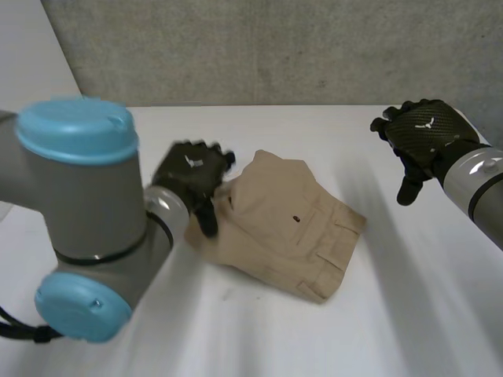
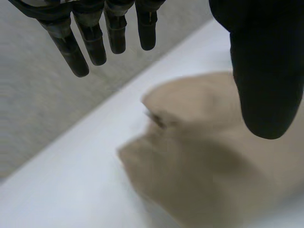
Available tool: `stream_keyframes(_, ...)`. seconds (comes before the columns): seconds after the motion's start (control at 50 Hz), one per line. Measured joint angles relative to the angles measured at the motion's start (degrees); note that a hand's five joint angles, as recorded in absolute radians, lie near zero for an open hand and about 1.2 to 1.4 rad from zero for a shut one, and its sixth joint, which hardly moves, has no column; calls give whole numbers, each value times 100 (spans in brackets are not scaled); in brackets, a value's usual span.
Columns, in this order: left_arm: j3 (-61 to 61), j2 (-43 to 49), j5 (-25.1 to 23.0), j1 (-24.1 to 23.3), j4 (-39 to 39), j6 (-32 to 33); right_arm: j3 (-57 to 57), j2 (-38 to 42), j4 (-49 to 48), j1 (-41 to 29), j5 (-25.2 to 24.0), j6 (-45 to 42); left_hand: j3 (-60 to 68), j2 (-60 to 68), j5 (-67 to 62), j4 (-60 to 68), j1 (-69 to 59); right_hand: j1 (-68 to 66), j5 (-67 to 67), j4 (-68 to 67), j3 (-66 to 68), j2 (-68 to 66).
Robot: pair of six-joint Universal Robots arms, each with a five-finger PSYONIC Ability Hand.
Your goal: Fold the shorts.
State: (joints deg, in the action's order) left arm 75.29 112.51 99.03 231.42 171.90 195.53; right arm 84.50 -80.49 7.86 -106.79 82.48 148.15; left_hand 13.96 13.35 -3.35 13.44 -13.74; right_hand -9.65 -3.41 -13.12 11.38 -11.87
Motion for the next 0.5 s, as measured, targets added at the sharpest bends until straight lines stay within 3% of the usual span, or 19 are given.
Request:
stream_keyframes(0.16, -182, -22, -7, 273, 475, 38, -63, 43, 61, -3, 22, 203, 0, 0, 0, 0, 0, 0, 0, 0, 0, 0)
stream_keyframes(0.32, -435, 416, -105, 615, 631, 82, -146, 241, 429, 111, -123, 1327, 0, 0, 0, 0, 0, 0, 0, 0, 0, 0)
stream_keyframes(0.5, -377, 826, -558, 814, 223, 103, 291, 389, 850, 97, -763, 2223, 0, 0, 0, 0, 0, 0, 0, 0, 0, 0)
